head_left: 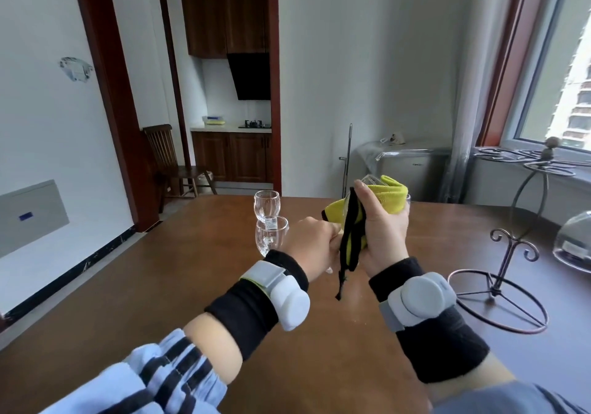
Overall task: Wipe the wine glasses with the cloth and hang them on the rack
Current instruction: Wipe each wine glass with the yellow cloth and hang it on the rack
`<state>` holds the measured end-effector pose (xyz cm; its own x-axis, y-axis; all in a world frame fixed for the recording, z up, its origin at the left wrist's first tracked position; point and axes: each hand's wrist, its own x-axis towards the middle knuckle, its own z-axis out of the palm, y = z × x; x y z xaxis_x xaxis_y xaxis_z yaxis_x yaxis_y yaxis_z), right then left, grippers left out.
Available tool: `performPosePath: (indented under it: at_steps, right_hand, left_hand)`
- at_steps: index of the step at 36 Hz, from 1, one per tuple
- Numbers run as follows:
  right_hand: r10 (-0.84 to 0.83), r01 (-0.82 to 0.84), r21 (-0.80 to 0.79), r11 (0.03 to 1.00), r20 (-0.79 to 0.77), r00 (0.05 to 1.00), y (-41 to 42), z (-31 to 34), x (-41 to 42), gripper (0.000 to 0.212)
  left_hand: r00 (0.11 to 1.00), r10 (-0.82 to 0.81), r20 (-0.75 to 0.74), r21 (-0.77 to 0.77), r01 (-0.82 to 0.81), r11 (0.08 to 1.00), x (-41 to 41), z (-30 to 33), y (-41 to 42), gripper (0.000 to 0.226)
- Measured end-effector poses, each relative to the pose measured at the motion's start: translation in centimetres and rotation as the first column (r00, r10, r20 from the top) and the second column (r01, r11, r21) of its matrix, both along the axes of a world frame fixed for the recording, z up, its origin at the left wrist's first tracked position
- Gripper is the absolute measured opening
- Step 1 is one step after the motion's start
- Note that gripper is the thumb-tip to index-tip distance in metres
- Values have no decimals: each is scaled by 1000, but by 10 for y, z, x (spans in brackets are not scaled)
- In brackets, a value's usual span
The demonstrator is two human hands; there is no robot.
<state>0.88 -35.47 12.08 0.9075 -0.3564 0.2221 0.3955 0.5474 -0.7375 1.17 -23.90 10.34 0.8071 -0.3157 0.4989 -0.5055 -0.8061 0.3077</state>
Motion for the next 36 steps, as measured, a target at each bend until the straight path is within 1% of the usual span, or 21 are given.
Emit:
performPosePath:
  at_steps: [3, 6, 9, 12, 15, 18, 20, 22, 25, 27, 28, 29, 31, 34, 36]
  right_hand:
    - [0, 0, 32, 999, -1, 1000, -4, -2, 0, 44]
    - [102, -105, 61, 993, 48, 994, -8, -3, 0, 26]
    - [275, -280, 57, 958, 76, 958, -14, 0, -1, 32]
    - [394, -398, 52, 916, 69, 916, -19, 1, -2, 35]
    - [442, -445, 63, 893, 54, 895, -23, 4, -4, 30]
    - [446, -450, 101, 887, 63, 893, -29, 6, 0, 28]
    - [464, -469, 108, 877, 69, 883, -28, 7, 0, 38]
    - [484, -491, 134, 861, 81, 871, -21, 7, -1, 53]
    - [460, -463, 133, 876, 54, 886, -8, 2, 0, 70]
    - [390, -390, 54, 919, 5, 921, 0, -2, -1, 73]
    - [337, -337, -6, 941, -6, 941, 2, -4, -1, 69]
    - [290, -290, -64, 955, -8, 957, 3, -5, -3, 59]
    - [252, -252, -113, 961, -15, 968, 5, -7, -3, 43]
    - [275, -276, -111, 955, -24, 961, 5, -9, -1, 27]
    - [280, -280, -151, 948, -20, 960, 4, -11, 0, 25]
  left_hand:
    - [997, -64, -49, -112, 58, 992, -1, -4, 1, 32]
    - [984, -141, -110, -240, 111, 964, -4, -3, -1, 34]
    - [962, -213, -169, -364, 140, 921, -6, -2, -1, 39]
    - [937, -276, -216, -461, 151, 874, -6, -6, 2, 44]
    - [893, -353, -279, -543, 157, 825, -6, -8, 4, 41]
    - [826, -470, -310, -627, 194, 755, -10, -8, 4, 37]
    - [815, -501, -290, -683, 191, 705, -11, -9, 2, 35]
    - [838, -482, -257, -719, 168, 675, -10, -11, -1, 31]
    - [879, -411, -241, -727, 117, 677, -7, -15, -4, 22]
    - [914, -330, -235, -681, 87, 727, -5, -15, -5, 31]
    - [933, -281, -224, -641, 76, 764, -5, -14, -5, 38]
    - [948, -235, -215, -598, 62, 799, -5, -13, -6, 43]
    - [966, -156, -205, -515, 29, 857, -5, -12, -7, 46]
    - [977, -115, -181, -445, 23, 895, -4, -14, -6, 43]
    - [967, -137, -213, -443, 29, 896, -2, -16, -4, 45]
